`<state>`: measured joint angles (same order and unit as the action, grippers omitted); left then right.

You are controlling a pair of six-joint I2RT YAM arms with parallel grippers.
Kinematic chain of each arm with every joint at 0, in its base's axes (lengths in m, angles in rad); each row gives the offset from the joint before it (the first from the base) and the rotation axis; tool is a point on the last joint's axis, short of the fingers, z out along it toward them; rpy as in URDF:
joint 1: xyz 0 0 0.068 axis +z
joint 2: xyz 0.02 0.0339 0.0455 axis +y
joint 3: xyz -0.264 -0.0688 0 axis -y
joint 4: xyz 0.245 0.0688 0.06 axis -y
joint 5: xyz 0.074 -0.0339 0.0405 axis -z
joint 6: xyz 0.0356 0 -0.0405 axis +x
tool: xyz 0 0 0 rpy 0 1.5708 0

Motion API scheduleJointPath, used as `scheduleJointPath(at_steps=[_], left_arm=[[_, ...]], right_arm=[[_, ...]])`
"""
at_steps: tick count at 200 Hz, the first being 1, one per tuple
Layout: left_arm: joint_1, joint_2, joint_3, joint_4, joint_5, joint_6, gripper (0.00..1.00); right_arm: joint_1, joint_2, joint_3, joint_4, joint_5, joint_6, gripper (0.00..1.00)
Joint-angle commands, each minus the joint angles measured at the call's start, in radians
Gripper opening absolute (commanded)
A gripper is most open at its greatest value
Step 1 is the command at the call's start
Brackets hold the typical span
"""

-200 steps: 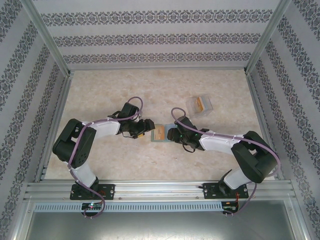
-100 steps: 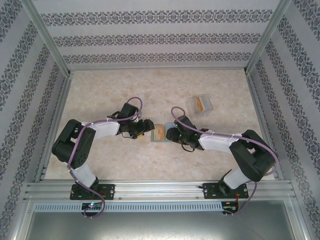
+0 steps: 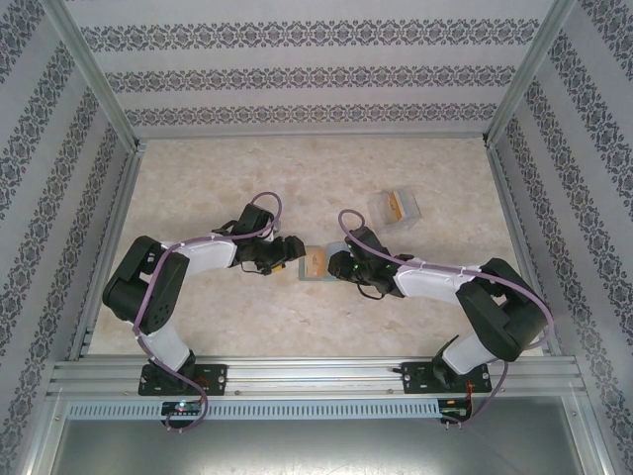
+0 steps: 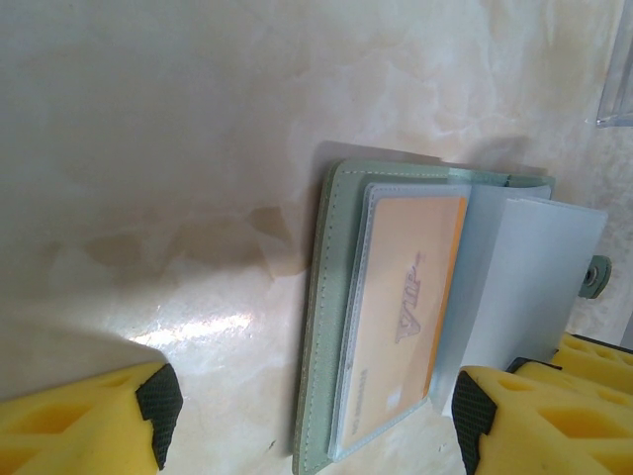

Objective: Put the credit cards into the card holder
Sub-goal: Flip over the card slot in the card holder.

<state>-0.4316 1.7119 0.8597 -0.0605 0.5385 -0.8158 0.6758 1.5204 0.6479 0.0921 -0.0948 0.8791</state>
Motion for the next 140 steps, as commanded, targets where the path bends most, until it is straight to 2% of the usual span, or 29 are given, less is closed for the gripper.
scheduleJointPath(at_steps=[1, 65, 92, 111, 140], left_arm=[[0.012, 0.017, -0.017, -0.021, -0.01, 0.003, 0.76], [0.012, -0.005, 0.0, -0.043, -0.006, 0.005, 0.76], [0.016, -0.045, 0.034, -0.134, -0.059, 0.018, 0.77], [0.028, -0.09, 0.029, -0.132, -0.063, -0.009, 0.79], [0.067, -0.162, 0.041, -0.208, -0.117, -0.024, 0.81]], right_arm=[[-0.007, -0.014, 0.022, 0.023, -0.015, -0.014, 0.35], [-0.002, -0.03, 0.042, 0.068, -0.062, -0.053, 0.39], [0.0, -0.013, 0.08, 0.065, -0.109, -0.095, 0.41], [0.006, 0.025, 0.104, 0.085, -0.149, -0.11, 0.42], [0.018, 0.091, 0.11, 0.169, -0.196, -0.056, 0.41]])
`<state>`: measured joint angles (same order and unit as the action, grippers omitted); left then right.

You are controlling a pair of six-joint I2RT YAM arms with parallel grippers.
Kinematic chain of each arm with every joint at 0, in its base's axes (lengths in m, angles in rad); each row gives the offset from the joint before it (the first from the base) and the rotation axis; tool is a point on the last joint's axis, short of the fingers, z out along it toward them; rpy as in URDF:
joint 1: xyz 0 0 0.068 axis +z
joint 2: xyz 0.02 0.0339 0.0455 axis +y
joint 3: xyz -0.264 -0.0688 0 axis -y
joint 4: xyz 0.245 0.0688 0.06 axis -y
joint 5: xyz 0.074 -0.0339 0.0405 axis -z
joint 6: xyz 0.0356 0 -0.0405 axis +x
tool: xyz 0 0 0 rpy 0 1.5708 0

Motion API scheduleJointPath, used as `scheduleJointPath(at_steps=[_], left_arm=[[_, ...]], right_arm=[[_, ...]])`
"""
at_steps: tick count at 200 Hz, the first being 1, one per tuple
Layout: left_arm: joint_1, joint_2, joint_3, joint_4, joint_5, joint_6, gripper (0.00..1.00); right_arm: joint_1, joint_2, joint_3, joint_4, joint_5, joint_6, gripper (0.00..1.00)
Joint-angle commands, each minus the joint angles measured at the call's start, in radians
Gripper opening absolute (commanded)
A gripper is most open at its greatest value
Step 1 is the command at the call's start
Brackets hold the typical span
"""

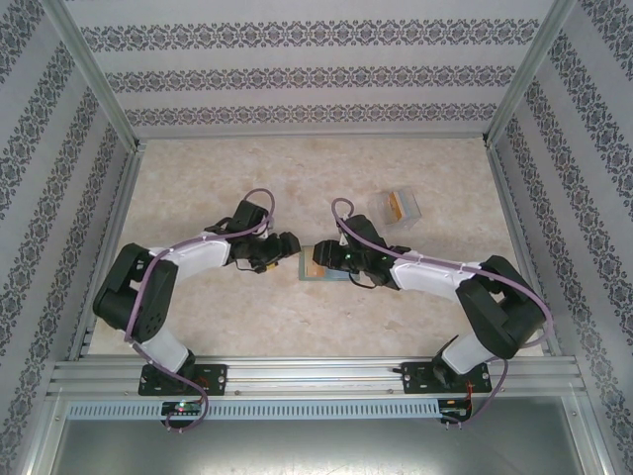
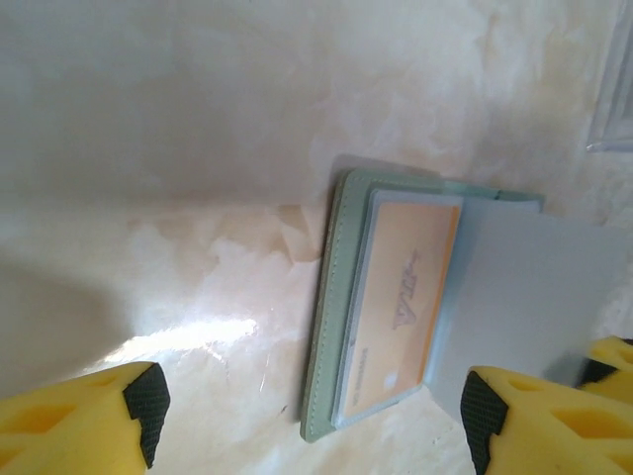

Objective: Put the credit cards into the card holder
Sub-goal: Flip over the card slot in the card holder, then pick up the credit card from the storage box.

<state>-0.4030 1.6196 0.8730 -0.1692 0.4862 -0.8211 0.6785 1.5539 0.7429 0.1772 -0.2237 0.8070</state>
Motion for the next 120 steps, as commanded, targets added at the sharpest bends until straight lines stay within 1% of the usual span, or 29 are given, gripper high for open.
scheduleJointPath(at_steps=[1, 16, 30, 45, 73, 96, 100, 114, 120], left_arm=[[0.039, -0.073, 0.028, -0.101, -0.068, -0.019, 0.81], [0.06, -0.098, 0.024, -0.117, -0.091, -0.01, 0.82], [0.067, -0.105, 0.043, -0.148, -0.115, 0.02, 0.82], [0.066, -0.109, 0.057, -0.167, -0.125, 0.038, 0.82], [0.051, -0.098, 0.051, -0.113, -0.089, 0.067, 0.83], [0.006, -0.082, 0.085, -0.146, -0.132, 0.101, 0.83], [-0.002, -0.079, 0.09, -0.148, -0.143, 0.104, 0.83], [-0.017, -0.07, 0.105, -0.156, -0.153, 0.11, 0.83], [-0.019, -0.066, 0.113, -0.165, -0.153, 0.111, 0.83]], right_arm=[[0.015, 0.059, 0.014, 0.087, -0.07, 0.017, 0.41], [0.016, 0.074, 0.019, 0.121, -0.096, 0.027, 0.41], [0.004, 0.063, 0.025, 0.112, -0.097, 0.017, 0.42], [-0.039, 0.035, 0.036, 0.082, -0.124, -0.01, 0.43], [-0.154, -0.056, 0.077, -0.072, -0.093, -0.134, 0.46], [-0.264, -0.109, 0.15, -0.221, -0.024, -0.261, 0.5], [-0.281, -0.114, 0.164, -0.249, 0.0, -0.293, 0.53], [-0.334, -0.124, 0.22, -0.336, 0.121, -0.395, 0.75], [-0.359, -0.117, 0.256, -0.384, 0.165, -0.441, 0.79]])
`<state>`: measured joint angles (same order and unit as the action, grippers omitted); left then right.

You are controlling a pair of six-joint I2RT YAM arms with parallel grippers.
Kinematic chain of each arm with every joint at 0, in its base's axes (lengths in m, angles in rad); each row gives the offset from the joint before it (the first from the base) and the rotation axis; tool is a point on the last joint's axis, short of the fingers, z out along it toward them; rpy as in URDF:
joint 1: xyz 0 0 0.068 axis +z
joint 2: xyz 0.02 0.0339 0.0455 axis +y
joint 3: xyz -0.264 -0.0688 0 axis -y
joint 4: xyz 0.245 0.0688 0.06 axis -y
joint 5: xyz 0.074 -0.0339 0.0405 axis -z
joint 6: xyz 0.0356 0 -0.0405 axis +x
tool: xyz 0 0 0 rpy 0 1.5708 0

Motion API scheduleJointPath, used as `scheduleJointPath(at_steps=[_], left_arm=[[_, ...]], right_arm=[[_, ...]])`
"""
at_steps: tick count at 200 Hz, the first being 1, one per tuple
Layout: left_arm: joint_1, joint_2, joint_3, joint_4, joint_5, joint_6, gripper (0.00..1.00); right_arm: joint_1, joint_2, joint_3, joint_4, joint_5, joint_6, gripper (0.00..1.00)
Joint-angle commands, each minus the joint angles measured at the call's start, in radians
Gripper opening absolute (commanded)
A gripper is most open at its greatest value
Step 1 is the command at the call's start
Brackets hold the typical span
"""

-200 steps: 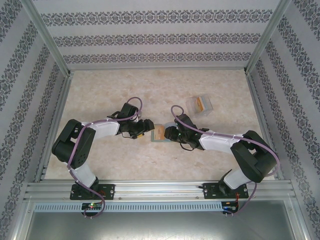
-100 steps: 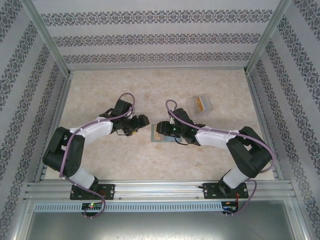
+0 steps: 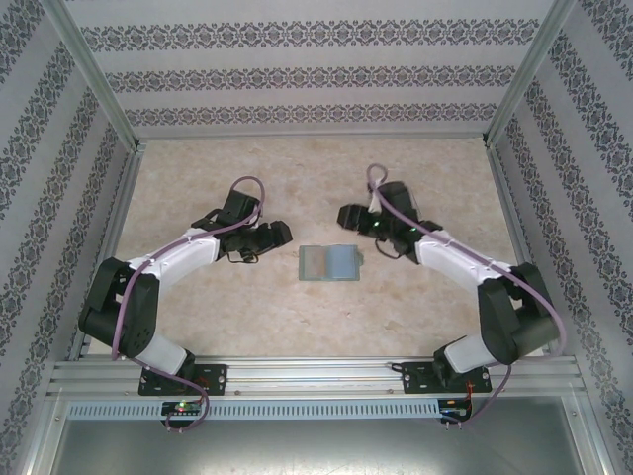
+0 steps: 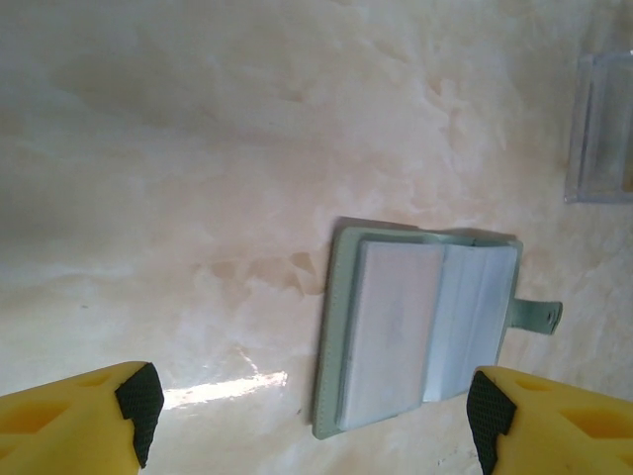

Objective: Put the credit cards into the card holder
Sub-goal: Pick up the credit card from the storage box.

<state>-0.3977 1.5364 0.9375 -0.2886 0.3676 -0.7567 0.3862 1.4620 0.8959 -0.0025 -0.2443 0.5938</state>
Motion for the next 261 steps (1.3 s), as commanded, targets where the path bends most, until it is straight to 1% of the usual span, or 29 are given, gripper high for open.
scheduleJointPath(at_steps=[1, 5, 7, 9, 13, 39, 50, 59, 69, 71, 74, 94, 115, 133, 160, 186, 216, 236, 261], left_arm=[[-0.023, 0.017, 0.051, -0.048, -0.035, 0.046, 0.83], [-0.025, 0.018, 0.059, -0.055, -0.037, 0.046, 0.83], [-0.026, 0.018, 0.061, -0.057, -0.038, 0.046, 0.83], [-0.025, 0.018, 0.063, -0.06, -0.041, 0.046, 0.83], [-0.025, 0.016, 0.065, -0.063, -0.042, 0.046, 0.83], [-0.029, 0.017, 0.082, -0.069, -0.035, 0.071, 0.83], [-0.03, 0.021, 0.102, -0.098, -0.038, 0.089, 0.84], [-0.033, 0.019, 0.111, -0.125, -0.065, 0.095, 0.86], [-0.036, 0.011, 0.107, -0.143, -0.107, 0.095, 0.9], [-0.036, 0.01, 0.107, -0.145, -0.114, 0.095, 0.97], [-0.036, 0.008, 0.103, -0.146, -0.12, 0.096, 1.0], [-0.035, 0.0, 0.106, -0.179, -0.165, 0.114, 1.0], [-0.037, -0.019, 0.12, -0.228, -0.241, 0.133, 1.0], [-0.037, -0.037, 0.124, -0.245, -0.283, 0.154, 1.0], [-0.038, -0.069, 0.118, -0.257, -0.335, 0.148, 1.0], [-0.037, -0.087, 0.1, -0.25, -0.35, 0.144, 1.0], [-0.037, -0.092, 0.088, -0.242, -0.343, 0.14, 1.0], [-0.037, -0.089, 0.096, -0.256, -0.346, 0.142, 1.0], [-0.038, -0.096, 0.087, -0.232, -0.334, 0.138, 1.0]], right_arm=[[-0.071, -0.023, 0.11, -0.211, 0.193, -0.234, 0.8], [-0.092, -0.015, 0.138, -0.242, 0.214, -0.257, 0.84], [-0.1, -0.01, 0.153, -0.259, 0.225, -0.265, 0.88], [-0.108, -0.006, 0.166, -0.273, 0.233, -0.276, 0.96], [-0.125, 0.005, 0.194, -0.303, 0.247, -0.296, 0.98], [-0.176, 0.083, 0.319, -0.415, 0.311, -0.406, 0.98], [-0.178, 0.115, 0.349, -0.45, 0.376, -0.443, 0.98], [-0.18, 0.14, 0.361, -0.465, 0.416, -0.475, 0.98], [-0.189, 0.174, 0.378, -0.485, 0.42, -0.51, 0.98], [-0.19, 0.182, 0.383, -0.492, 0.419, -0.516, 0.98], [-0.193, 0.192, 0.39, -0.501, 0.419, -0.522, 0.98], [-0.215, 0.243, 0.418, -0.531, 0.405, -0.554, 0.98], [-0.246, 0.287, 0.436, -0.551, 0.353, -0.574, 0.98], [-0.282, 0.307, 0.429, -0.541, 0.315, -0.573, 0.98], [-0.309, 0.338, 0.412, -0.516, 0.307, -0.576, 0.98], [-0.31, 0.377, 0.428, -0.522, 0.36, -0.579, 0.98], [-0.308, 0.358, 0.424, -0.512, 0.414, -0.568, 0.98], [-0.302, 0.321, 0.414, -0.507, 0.412, -0.562, 0.98], [-0.293, 0.274, 0.414, -0.503, 0.35, -0.569, 0.98]])
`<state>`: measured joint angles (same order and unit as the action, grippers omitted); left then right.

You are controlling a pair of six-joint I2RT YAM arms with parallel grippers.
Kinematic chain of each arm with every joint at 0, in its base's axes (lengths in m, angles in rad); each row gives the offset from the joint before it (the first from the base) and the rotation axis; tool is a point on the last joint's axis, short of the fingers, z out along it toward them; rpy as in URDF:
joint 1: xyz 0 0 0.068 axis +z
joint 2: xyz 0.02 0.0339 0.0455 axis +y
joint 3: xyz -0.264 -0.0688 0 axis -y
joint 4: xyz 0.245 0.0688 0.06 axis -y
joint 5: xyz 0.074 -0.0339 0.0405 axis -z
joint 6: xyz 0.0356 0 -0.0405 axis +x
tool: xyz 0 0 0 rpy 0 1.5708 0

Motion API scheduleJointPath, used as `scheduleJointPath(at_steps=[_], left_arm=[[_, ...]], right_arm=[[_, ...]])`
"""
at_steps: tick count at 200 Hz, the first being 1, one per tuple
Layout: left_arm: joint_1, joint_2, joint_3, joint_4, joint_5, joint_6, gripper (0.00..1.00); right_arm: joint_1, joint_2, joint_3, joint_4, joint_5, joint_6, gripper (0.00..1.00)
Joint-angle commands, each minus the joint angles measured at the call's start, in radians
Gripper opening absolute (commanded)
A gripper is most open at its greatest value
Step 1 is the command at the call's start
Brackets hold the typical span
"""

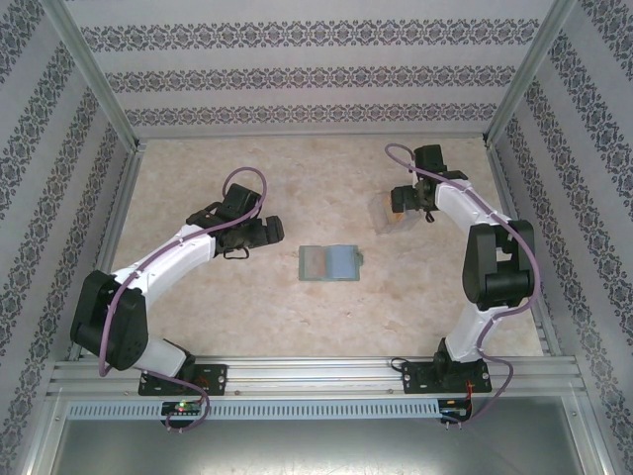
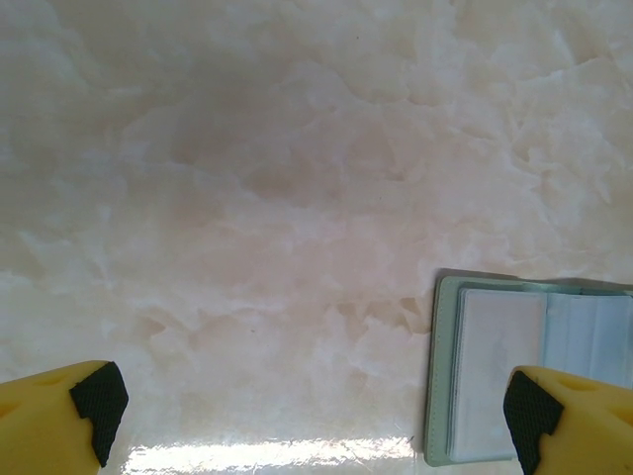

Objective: Put the credit cards into the card holder
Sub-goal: Pick up the credit card from the storage box.

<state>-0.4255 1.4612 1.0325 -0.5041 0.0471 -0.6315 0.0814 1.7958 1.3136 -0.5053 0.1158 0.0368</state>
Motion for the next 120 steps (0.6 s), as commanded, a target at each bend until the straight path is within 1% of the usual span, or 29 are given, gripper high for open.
scheduleJointPath(at_steps=[1, 26, 44, 52, 71, 89, 120], left_arm=[[-0.009, -0.021, -0.007, -0.015, -0.014, 0.012, 1.0], [-0.009, -0.016, 0.008, -0.03, -0.015, 0.013, 1.0], [-0.01, -0.022, -0.004, -0.008, -0.006, 0.012, 1.0], [-0.009, -0.02, -0.005, -0.009, -0.006, 0.013, 1.0], [-0.009, -0.022, 0.003, -0.027, -0.009, 0.011, 1.0], [-0.009, -0.029, -0.012, -0.006, 0.006, 0.009, 1.0], [-0.01, -0.012, 0.01, -0.044, 0.004, 0.016, 1.0]], right_arm=[[0.013, -0.061, -0.005, 0.001, -0.013, -0.012, 0.98], [0.015, -0.077, -0.007, 0.02, -0.079, -0.007, 0.98], [0.015, -0.046, 0.001, 0.027, -0.145, 0.01, 0.98], [0.017, -0.025, 0.003, 0.029, -0.153, 0.015, 0.98], [0.018, 0.025, -0.001, 0.038, -0.109, 0.018, 0.98], [0.02, 0.061, 0.008, 0.037, -0.03, 0.047, 0.98], [0.021, 0.028, -0.016, 0.057, 0.065, 0.08, 0.98]])
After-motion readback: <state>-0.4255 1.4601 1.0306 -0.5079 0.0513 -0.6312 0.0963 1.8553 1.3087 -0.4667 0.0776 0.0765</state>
